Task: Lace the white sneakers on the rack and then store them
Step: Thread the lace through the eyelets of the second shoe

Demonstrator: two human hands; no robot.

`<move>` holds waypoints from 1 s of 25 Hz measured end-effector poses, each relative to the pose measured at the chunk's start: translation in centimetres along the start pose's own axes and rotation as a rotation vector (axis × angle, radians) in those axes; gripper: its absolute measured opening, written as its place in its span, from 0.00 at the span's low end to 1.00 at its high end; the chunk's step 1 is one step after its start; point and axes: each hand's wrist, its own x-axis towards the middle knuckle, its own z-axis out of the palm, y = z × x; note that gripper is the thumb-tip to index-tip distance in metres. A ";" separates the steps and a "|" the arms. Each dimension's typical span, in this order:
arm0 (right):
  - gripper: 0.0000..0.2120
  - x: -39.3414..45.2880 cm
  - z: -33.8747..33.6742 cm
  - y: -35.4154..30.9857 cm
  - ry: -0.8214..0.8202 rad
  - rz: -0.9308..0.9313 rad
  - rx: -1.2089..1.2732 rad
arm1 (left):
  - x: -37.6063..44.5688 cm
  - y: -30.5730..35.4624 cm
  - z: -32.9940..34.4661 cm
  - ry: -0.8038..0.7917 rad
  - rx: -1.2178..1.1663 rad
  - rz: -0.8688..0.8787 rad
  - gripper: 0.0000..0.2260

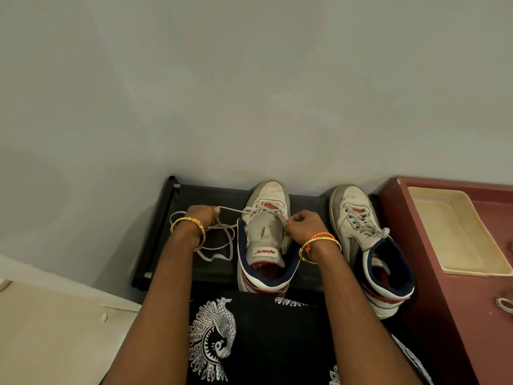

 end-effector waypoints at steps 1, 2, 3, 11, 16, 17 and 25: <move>0.03 0.1 0.0 0.0 0.003 0.006 0.006 | 0.3 -0.3 -0.7 0.000 -0.165 -0.013 0.13; 0.03 0.1 -0.1 0.0 0.008 0.012 0.013 | 0.3 -0.5 -1.2 -0.004 -0.389 -0.037 0.15; 0.03 0.1 -0.1 0.0 0.014 0.018 0.019 | 0.3 -0.9 -1.6 0.003 -0.613 -0.062 0.16; 0.03 -0.1 -0.3 -0.1 0.006 0.028 0.016 | -0.4 0.0 -0.3 0.060 -0.864 -0.093 0.06; 0.04 0.2 -0.4 -0.3 -0.047 -0.015 -0.034 | 0.5 -0.3 2.3 -0.092 0.128 0.133 0.16; 0.04 0.3 -0.5 -0.4 -0.055 -0.020 -0.038 | 0.9 -0.2 2.9 -0.120 0.267 0.202 0.16; 0.03 -0.4 -1.4 -1.3 0.002 -0.123 0.071 | -0.6 2.1 3.0 -0.172 0.164 0.197 0.12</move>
